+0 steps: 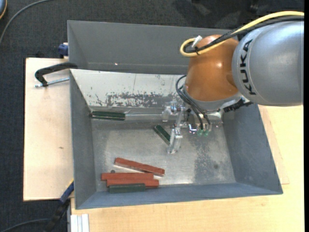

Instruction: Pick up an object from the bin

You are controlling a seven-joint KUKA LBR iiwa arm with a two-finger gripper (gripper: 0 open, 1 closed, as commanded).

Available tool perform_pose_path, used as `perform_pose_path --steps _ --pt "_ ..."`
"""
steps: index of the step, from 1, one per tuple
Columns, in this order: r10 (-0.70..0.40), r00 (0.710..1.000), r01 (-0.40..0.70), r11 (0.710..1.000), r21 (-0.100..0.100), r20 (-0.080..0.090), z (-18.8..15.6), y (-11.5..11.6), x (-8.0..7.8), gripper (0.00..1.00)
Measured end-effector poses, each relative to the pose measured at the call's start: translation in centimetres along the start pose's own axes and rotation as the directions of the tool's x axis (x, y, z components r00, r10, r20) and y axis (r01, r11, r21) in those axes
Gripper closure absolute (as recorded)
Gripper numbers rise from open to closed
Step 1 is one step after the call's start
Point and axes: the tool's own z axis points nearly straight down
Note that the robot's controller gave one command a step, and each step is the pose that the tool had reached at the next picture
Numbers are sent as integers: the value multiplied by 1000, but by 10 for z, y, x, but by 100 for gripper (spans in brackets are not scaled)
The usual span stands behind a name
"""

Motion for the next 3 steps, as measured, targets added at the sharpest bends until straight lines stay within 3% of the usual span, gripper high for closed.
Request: perform_pose_path --steps 1,2,3 --pt "91 996 -91 996 3 -4 83 -55 -34 0" --pt "13 1000 -13 1000 0 -2 88 -34 -5 0" --pt "15 1000 -15 1000 0 -1 88 -35 -5 100"
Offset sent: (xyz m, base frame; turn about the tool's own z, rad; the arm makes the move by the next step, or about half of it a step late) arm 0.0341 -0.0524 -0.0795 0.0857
